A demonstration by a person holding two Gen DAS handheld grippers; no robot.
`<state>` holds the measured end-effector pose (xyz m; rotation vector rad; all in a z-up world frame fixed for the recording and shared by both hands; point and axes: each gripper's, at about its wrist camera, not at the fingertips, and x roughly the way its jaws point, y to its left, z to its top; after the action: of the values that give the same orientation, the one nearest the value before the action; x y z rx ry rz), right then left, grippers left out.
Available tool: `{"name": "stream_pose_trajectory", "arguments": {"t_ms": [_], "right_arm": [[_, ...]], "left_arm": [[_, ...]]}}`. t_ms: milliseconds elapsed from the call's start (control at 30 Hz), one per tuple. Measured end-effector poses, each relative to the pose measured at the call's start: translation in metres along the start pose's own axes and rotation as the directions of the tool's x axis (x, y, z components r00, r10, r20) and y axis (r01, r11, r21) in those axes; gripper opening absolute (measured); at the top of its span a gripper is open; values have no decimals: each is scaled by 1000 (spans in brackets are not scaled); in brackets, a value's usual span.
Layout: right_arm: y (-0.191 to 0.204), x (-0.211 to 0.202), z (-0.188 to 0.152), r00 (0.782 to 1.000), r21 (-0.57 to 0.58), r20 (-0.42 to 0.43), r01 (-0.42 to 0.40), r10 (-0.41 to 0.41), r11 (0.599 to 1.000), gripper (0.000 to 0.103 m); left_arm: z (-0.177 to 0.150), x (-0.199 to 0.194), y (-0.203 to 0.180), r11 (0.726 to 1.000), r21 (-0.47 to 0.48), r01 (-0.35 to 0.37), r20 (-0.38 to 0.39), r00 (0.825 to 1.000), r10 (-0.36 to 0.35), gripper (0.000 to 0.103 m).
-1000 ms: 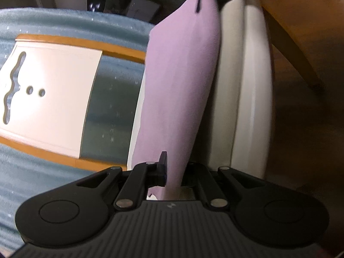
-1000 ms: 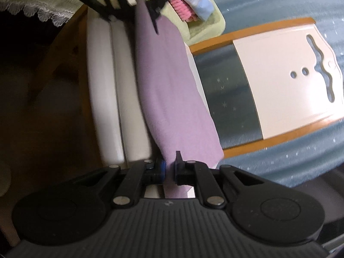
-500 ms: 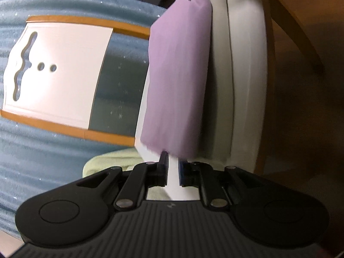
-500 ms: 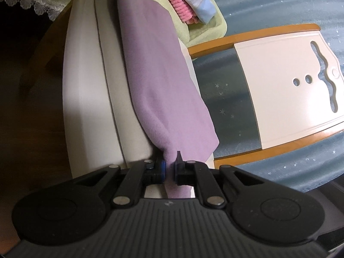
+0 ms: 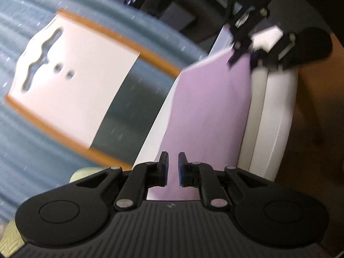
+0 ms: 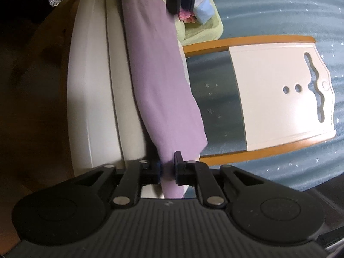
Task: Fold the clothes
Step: 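Lower the folded top onto the white chair seat with both grippers, then open both grippers and release the top onto the chair seat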
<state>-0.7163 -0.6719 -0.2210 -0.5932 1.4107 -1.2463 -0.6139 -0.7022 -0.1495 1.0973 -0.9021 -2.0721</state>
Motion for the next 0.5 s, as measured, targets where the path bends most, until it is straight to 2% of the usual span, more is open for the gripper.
{"name": "stream_pose_trajectory", "arguments": {"t_ms": [100, 133, 167, 233, 300, 367, 433, 500], "right_arm": [[-1, -2, -12, 1000, -13, 3, 0, 0, 1000, 11], [-2, -2, -15, 1000, -14, 8, -9, 9, 1000, 11], [-4, -1, -17, 1000, -15, 9, -28, 28, 999, 7], [-11, -6, -15, 1000, -21, 22, -4, 4, 1000, 5], [-20, -18, -13, 999, 27, 43, 20, -21, 999, 5], [-12, -21, -15, 999, 33, 29, -28, 28, 999, 5], [7, -19, -20, 999, -20, 31, -34, 35, 999, 7], [5, -21, -21, 999, -14, 32, -42, 43, 999, 7]], "left_arm": [[4, 13, -15, 997, 36, 66, -35, 997, -65, 9], [1, 13, -19, 997, 45, 69, -40, 997, -67, 4], [-2, 13, -23, 996, 55, 67, -43, 997, -65, 0], [-9, 8, -30, 997, 57, 61, -41, 997, -59, 0], [-13, 5, -34, 997, 59, 50, -36, 998, -48, 0], [-14, 5, -37, 997, 58, 42, -33, 999, -40, 0], [-11, 10, -38, 997, 66, 42, -30, 999, -40, 0], [-12, 8, -37, 996, 74, 52, -29, 998, -50, 0]]}}
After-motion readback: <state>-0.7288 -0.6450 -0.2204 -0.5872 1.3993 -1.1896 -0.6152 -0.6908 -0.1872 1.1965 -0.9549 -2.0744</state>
